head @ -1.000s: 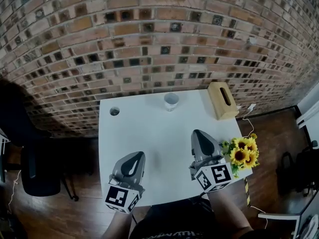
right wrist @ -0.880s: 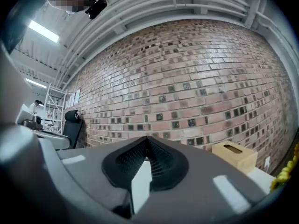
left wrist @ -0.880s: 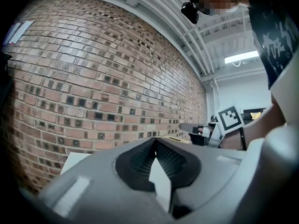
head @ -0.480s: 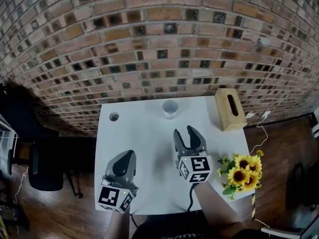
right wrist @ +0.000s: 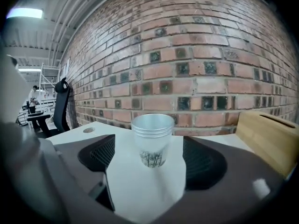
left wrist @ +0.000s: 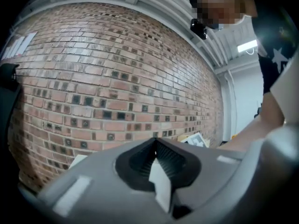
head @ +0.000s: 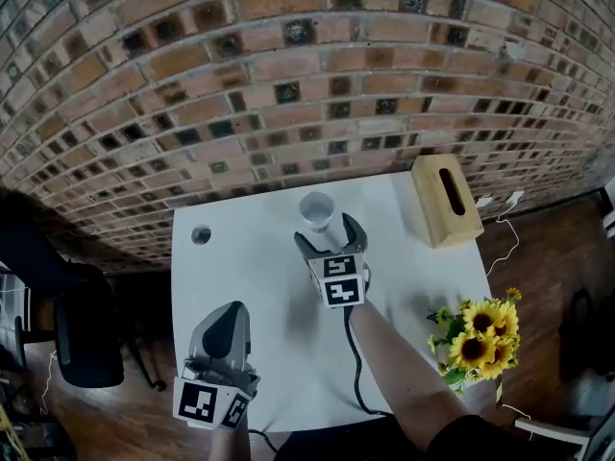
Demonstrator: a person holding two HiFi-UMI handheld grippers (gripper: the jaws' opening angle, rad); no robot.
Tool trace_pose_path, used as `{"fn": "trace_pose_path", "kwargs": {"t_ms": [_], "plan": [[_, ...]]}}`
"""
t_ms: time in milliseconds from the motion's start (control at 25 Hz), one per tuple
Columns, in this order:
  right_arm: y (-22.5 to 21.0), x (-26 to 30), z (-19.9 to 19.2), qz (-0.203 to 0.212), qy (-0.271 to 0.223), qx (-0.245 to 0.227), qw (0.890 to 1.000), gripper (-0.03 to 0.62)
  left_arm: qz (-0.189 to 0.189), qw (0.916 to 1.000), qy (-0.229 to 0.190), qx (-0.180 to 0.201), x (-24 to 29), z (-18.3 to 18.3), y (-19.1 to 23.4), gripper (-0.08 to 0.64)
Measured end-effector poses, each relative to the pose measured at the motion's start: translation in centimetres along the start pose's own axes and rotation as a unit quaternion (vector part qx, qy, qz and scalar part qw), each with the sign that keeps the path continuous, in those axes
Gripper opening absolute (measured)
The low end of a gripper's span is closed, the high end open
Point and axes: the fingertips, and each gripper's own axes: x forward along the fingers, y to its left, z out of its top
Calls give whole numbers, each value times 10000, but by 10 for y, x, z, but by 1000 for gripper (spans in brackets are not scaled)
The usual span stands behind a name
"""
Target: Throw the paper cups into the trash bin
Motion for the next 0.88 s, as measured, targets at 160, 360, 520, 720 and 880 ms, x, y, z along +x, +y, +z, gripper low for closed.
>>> {"fn": "trace_pose_path", "kwargs": {"t_ms": [160,360,520,720,880], "plan": [[-8,33,6,-87,6,-106,9999,445,-32,9999,134,65,-5,-10,9,5],[-6,45,19,-140,78,-473,9988,389,69,9998,192,10,-16,-16,15,5],[-4,46,20,-105,145,-746,9971,350,71,9998,187,-47,-24,-19,21,5],[3,22,24,56,-98,-446,9989,347,101,9998,173,45,-35,-19,25,3],[26,-27,55,302,-297,-287,9987,347,84,9999,60,116,-48,-14,27,5]]}}
